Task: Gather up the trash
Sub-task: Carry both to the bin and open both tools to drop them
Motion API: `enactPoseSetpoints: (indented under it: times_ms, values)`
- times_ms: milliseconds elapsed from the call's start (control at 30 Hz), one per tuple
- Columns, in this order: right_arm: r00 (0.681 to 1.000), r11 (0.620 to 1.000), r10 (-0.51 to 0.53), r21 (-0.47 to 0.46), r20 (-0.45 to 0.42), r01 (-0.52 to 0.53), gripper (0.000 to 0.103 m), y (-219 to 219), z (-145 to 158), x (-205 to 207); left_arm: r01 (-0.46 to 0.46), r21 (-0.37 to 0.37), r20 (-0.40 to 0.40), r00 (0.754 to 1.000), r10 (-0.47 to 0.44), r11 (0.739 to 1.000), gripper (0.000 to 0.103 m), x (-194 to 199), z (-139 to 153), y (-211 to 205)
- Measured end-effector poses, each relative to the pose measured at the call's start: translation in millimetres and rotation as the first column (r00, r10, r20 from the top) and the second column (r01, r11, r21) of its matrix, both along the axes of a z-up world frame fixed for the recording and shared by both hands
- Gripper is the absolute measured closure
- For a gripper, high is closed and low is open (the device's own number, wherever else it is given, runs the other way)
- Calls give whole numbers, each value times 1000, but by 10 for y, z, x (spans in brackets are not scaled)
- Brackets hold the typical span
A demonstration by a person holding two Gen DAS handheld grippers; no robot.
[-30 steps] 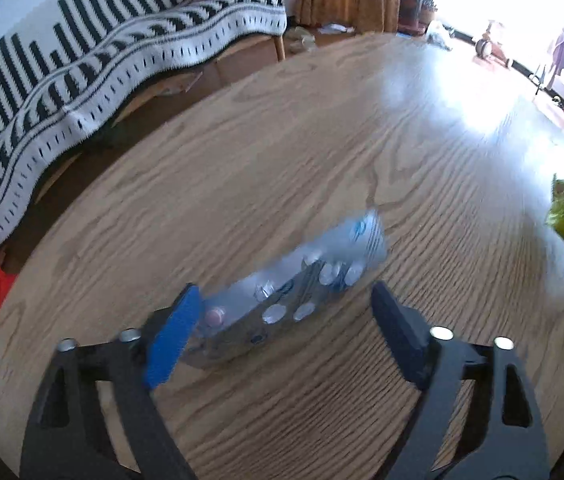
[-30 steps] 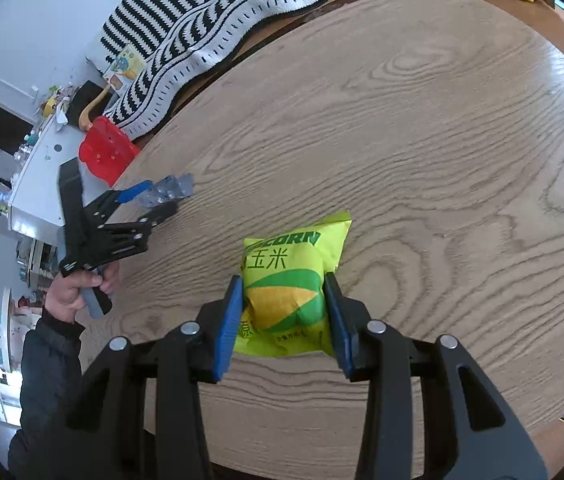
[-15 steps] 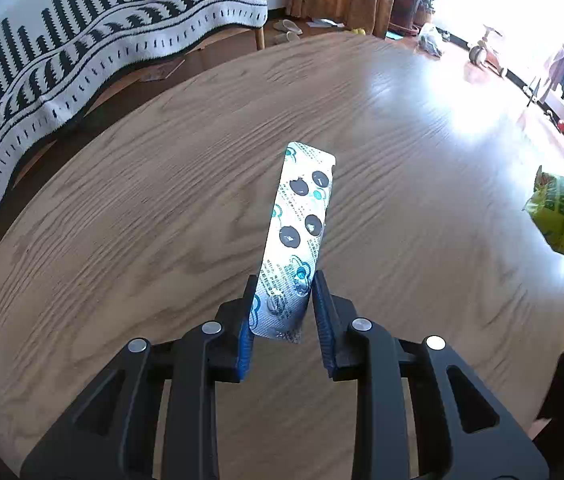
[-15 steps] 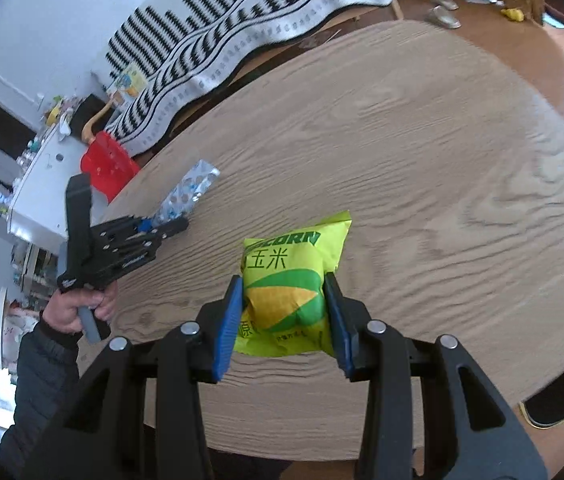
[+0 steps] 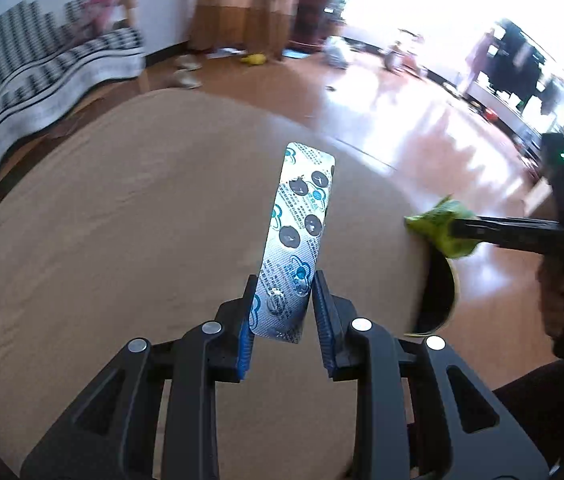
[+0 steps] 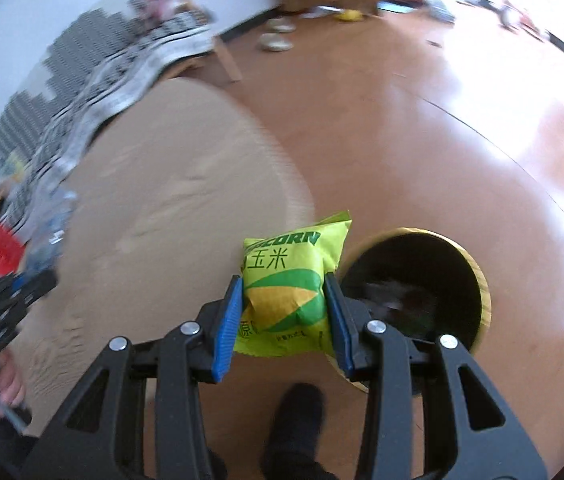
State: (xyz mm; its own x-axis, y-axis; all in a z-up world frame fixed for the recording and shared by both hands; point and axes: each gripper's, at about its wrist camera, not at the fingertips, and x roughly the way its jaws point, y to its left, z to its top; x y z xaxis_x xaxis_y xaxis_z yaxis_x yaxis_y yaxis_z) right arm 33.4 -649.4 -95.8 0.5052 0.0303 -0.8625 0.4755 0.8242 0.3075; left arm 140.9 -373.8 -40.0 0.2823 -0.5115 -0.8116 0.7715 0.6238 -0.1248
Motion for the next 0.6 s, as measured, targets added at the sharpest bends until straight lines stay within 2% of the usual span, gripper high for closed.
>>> enactPoseSetpoints:
  times_ms: [100,133,167,300,367,467,600]
  values:
    - [997,998,-67,-25,-38,66,63,-270,-84,-200,68,-1,-6,998,-68,998,77,-296,-60,-415]
    - [995,995,-93,-22,-27,93,63,-357,-78,-277,88,-5,-15,996,-88,996,77,-382,-84,-546]
    - [994,994,-105,-20,-23,105,63,-421,-62,-316,103,-11,-23,994,-103,995,86,-444,-97,-643]
    - [991,992,-122,-42,-52,120,63,-515,-134,-402,152,-19,-51,987,-153,988,92,-631,-180,-977]
    - [989,992,-119,-47,-83,115,63,-518,-213,-401,170,-15,-49,984,-171,985,101,-673,-219,-1078]
    - [986,992,-122,-37,-113,118,63,-565,-327,-396,157,-10,-79,984,-157,988,102,-648,-283,-1159]
    - [983,989,-150,-32,-109,147,63,-633,-311,-459,145,-5,-114,983,-145,989,103,-551,-378,-1229]
